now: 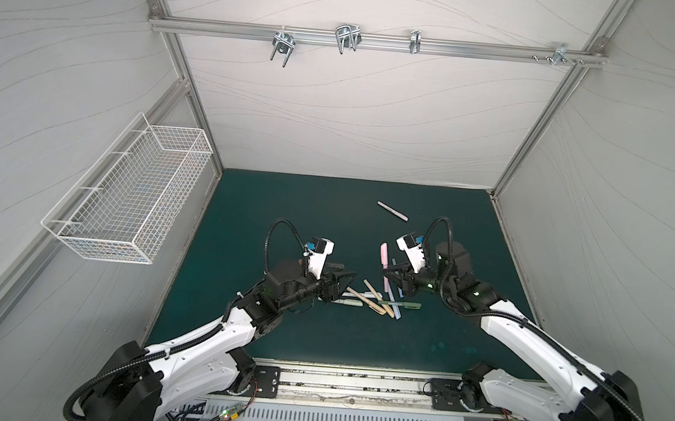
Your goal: Open the pen caps
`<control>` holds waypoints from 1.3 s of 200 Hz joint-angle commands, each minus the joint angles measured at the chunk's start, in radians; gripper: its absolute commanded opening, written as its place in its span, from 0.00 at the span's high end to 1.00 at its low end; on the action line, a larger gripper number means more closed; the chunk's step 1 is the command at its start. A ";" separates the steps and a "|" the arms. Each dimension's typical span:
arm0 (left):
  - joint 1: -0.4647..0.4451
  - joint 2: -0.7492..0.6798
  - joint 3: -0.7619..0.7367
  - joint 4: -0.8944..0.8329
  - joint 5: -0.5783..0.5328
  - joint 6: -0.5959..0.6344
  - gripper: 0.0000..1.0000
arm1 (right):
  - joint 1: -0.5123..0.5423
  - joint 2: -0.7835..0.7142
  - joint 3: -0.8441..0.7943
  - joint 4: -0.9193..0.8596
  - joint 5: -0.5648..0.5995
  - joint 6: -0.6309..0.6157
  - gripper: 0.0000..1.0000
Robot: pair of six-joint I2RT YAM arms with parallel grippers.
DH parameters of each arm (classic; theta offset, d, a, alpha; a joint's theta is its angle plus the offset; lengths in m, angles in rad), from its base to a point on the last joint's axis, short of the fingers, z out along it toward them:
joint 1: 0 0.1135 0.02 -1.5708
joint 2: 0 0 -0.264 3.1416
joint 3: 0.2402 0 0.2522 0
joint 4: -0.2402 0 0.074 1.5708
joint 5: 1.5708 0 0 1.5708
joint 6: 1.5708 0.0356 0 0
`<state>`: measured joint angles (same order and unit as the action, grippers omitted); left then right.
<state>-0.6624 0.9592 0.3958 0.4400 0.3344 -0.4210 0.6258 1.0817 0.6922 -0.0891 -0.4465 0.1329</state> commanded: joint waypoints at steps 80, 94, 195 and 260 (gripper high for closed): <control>-0.015 0.053 0.049 0.103 0.116 -0.036 0.50 | 0.119 0.062 -0.026 0.089 -0.037 -0.096 0.98; -0.016 0.053 0.048 0.109 0.126 -0.037 0.52 | 0.128 0.066 -0.026 0.089 -0.031 -0.098 0.98; -0.018 0.067 0.044 0.135 0.106 -0.068 0.60 | 0.151 0.070 -0.050 0.134 -0.079 -0.100 0.98; -0.023 0.111 0.058 0.141 0.118 -0.075 0.70 | 0.181 0.084 -0.049 0.146 -0.076 -0.113 0.98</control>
<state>-0.6792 1.0554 0.4015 0.5262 0.4435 -0.4915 0.7887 1.1614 0.6472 0.0376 -0.5133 0.0540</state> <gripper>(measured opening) 0.307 0.122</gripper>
